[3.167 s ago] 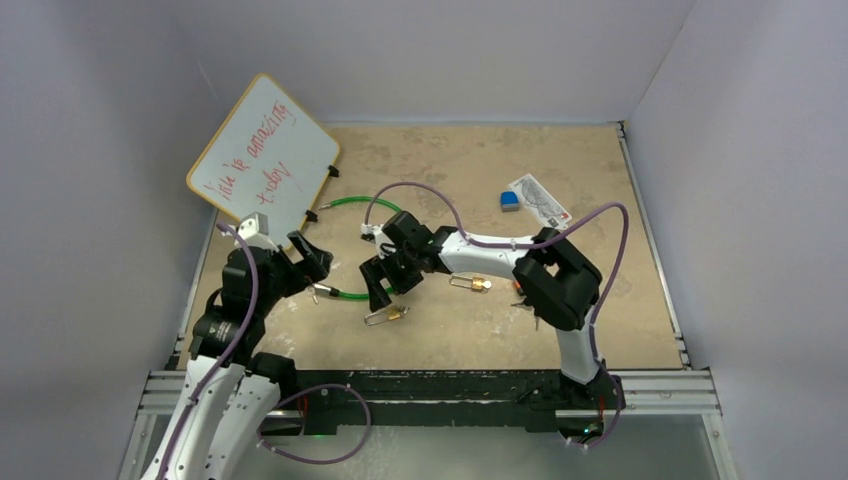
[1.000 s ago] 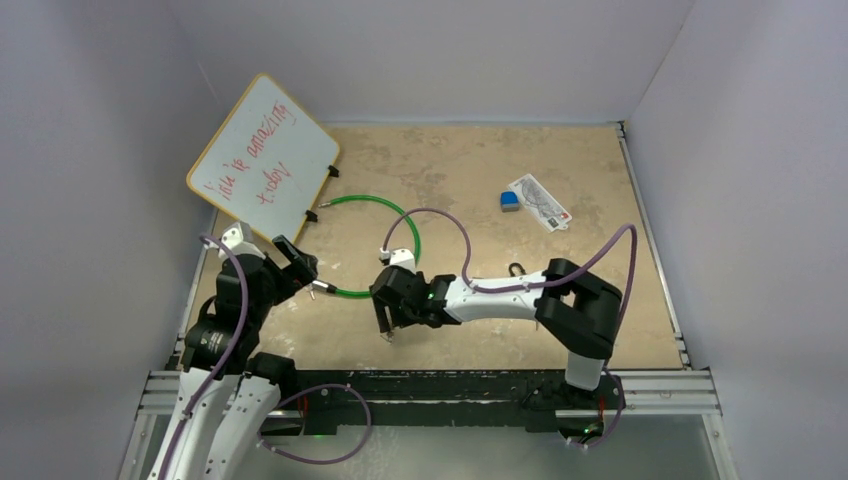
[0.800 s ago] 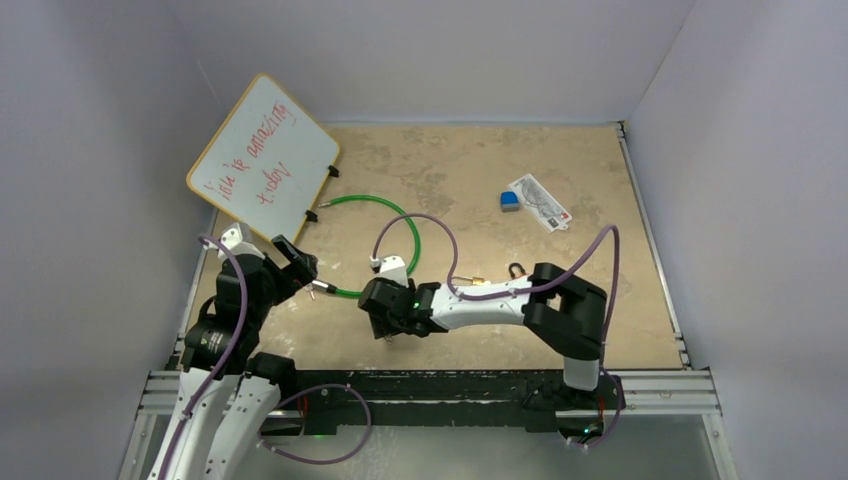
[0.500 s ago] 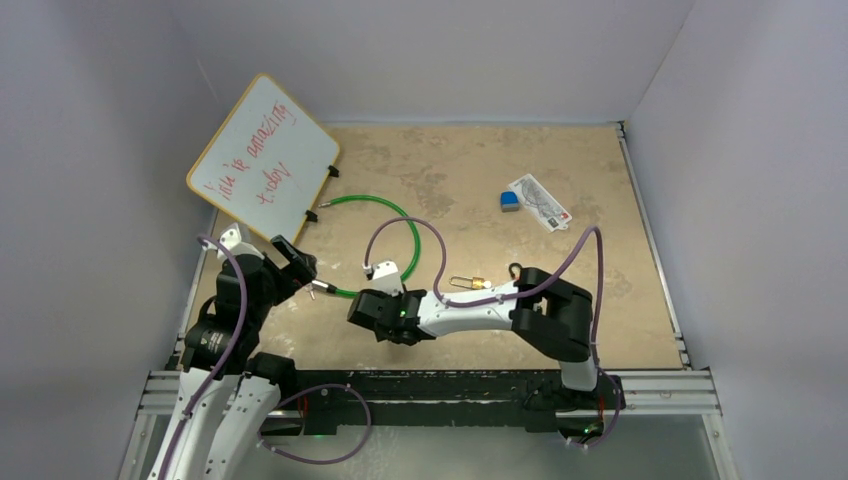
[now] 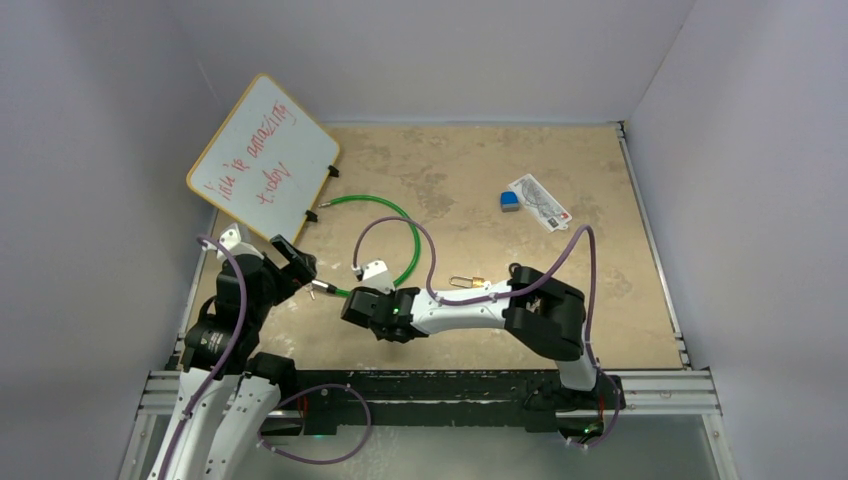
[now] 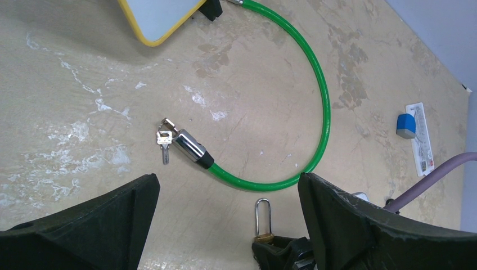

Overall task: Lock with the key
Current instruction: Pick up the lock from the center of the board.

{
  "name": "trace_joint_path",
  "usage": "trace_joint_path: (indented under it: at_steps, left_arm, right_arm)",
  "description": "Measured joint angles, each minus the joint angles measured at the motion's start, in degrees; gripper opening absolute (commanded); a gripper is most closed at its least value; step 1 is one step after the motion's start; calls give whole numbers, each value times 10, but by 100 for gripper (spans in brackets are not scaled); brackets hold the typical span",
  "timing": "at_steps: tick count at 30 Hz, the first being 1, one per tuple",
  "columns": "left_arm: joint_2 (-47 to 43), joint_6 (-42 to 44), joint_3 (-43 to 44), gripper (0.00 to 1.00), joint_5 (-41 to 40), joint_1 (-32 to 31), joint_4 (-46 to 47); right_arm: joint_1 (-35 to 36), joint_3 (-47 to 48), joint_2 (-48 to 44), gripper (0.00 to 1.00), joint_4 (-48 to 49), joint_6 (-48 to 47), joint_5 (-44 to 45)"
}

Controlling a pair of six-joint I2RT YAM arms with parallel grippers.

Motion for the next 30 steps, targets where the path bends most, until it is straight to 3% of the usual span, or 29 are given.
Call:
trace_joint_path:
  at_steps: [3, 8, 14, 21, 26, 30]
  left_arm:
    - [0, 0, 0, 100, 0, 0, 0]
    - [0, 22, -1, 100, 32, 0, 17]
    - [-16, 92, -35, 100, 194, 2, 132]
    - [52, 128, -59, 97, 439, 2, 290]
    - [129, 149, -59, 97, 584, 1, 361]
    - [157, 182, -50, 97, 652, -10, 370]
  right_arm:
    - [0, 0, 0, 13, 2, -14, -2]
    - [0, -55, -40, 6, 42, -56, -23]
    - [-43, -239, -267, 10, 156, -151, -161]
    - [-190, -279, -424, 10, 219, -224, -358]
    - [-280, -280, -491, 5, 181, -273, -520]
    - [-294, -251, -492, 0, 123, -305, -608]
